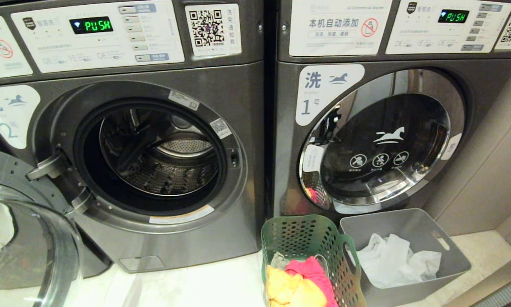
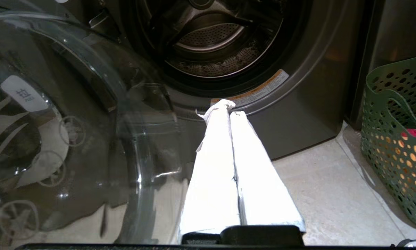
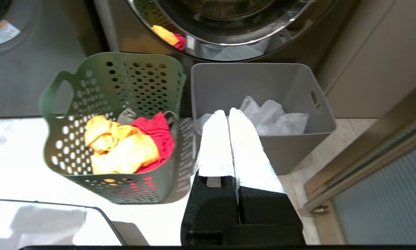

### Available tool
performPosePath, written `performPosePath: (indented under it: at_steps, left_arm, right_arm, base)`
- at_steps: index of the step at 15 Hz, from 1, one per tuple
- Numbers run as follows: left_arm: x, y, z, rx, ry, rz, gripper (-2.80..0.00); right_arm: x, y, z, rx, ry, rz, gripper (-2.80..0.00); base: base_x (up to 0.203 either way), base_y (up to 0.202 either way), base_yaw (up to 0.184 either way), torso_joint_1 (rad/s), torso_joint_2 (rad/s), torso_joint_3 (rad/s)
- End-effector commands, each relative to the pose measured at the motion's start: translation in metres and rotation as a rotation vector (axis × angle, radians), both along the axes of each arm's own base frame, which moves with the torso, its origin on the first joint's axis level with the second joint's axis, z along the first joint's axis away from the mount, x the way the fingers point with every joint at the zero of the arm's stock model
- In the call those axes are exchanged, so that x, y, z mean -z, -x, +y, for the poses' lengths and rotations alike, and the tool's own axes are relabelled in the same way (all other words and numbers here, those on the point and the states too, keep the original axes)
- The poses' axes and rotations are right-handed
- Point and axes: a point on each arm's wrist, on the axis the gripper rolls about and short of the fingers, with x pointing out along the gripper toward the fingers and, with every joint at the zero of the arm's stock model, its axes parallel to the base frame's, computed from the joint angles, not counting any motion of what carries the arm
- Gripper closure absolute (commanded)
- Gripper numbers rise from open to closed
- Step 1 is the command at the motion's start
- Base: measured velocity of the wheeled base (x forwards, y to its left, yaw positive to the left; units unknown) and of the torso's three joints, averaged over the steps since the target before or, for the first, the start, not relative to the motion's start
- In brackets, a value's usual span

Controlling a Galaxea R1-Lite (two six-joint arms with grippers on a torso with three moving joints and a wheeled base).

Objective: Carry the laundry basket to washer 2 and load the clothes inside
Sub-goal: Open the lid of the washing machine

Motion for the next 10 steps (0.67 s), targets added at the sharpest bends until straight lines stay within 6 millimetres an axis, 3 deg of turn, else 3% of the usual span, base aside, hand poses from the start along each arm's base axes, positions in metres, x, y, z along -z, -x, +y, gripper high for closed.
performPosePath:
  at_steps: [1,7,10]
  left_arm:
    - [-0.0001,-0.0001,0.0000,-0.001,-0.002,0.001,0.00]
    - [0.0004,-0.0001,0.0000,-0.001,-0.002,0.002,0.00]
    - [0.0002,-0.0001,0.0000,-0.001,-0.005,-0.001,0.00]
  right_arm:
    - [0.0001,0.0000,0.0000,-0.001,0.001,0.001,0.00]
    - [0.0001,0.0000,0.0000,0.001,-0.002,0.002,0.00]
    - [0.0001,0.0000,-0.0001,0.005,-0.006,0.001,0.00]
  base:
    - [0.000,0.201,-0.002,0.003,0.01,0.002]
    - [0.000,0.190,-0.003,0.002,0.00,0.003]
    - [0.000,0.035,0.000,-0.001,0.00,0.002]
